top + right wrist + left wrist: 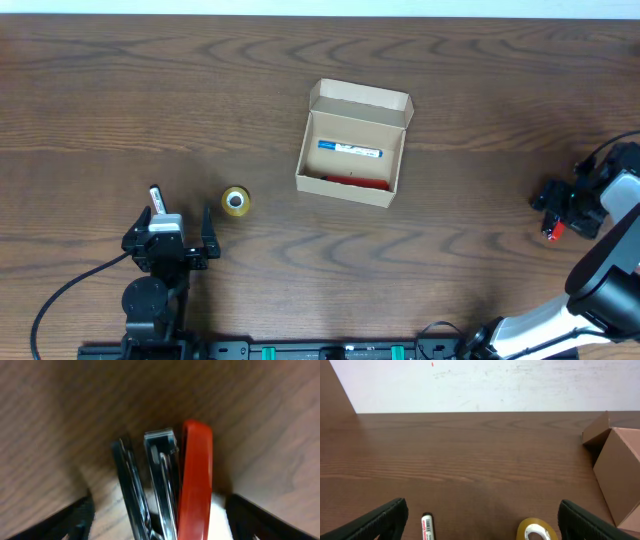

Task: Pack container
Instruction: 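Move right gripper to the red stapler and grasp it, then carry the stapler with right gripper and lower into box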

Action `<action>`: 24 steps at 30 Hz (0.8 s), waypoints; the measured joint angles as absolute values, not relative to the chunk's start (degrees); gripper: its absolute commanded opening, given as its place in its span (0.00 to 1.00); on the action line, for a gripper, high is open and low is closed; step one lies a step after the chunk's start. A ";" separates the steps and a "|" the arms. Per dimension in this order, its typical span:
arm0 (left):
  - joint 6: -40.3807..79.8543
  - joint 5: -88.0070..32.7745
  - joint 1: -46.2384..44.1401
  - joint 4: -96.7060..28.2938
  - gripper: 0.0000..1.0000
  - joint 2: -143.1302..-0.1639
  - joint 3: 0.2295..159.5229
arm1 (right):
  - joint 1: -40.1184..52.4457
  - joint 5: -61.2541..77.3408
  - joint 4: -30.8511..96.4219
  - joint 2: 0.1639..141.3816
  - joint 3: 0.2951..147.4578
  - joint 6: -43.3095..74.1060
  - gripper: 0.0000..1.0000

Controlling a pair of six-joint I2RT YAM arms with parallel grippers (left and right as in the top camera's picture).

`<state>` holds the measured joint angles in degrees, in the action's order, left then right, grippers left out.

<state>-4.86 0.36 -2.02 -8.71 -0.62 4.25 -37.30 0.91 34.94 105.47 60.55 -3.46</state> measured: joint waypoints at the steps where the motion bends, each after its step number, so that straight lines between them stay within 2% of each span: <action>1: -4.89 0.36 -2.02 -8.69 0.95 -0.62 4.25 | -37.30 1.10 34.02 105.14 60.01 -3.51 0.48; 3: -4.89 0.36 -2.02 -8.71 0.95 -0.62 4.25 | -37.30 1.39 32.67 104.60 59.05 -3.68 0.20; 4: -4.86 0.36 -2.02 -8.71 0.95 -0.62 4.25 | -37.30 1.50 32.36 104.44 58.92 -3.60 0.13; 7: -4.86 0.36 -2.02 -8.71 0.95 -0.62 4.25 | -37.30 1.58 31.38 103.94 58.48 -3.11 0.01; 17: -4.86 0.36 -2.02 -8.71 0.95 -0.62 4.25 | -35.88 5.23 30.70 103.61 58.35 -2.11 0.01; 24: -4.86 0.36 -2.02 -8.71 0.95 -0.62 4.25 | -21.61 7.49 35.86 103.35 60.40 -4.08 0.01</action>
<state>-4.86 0.36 -2.02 -8.71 -0.62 4.25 -21.61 7.49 35.86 103.35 60.40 -4.08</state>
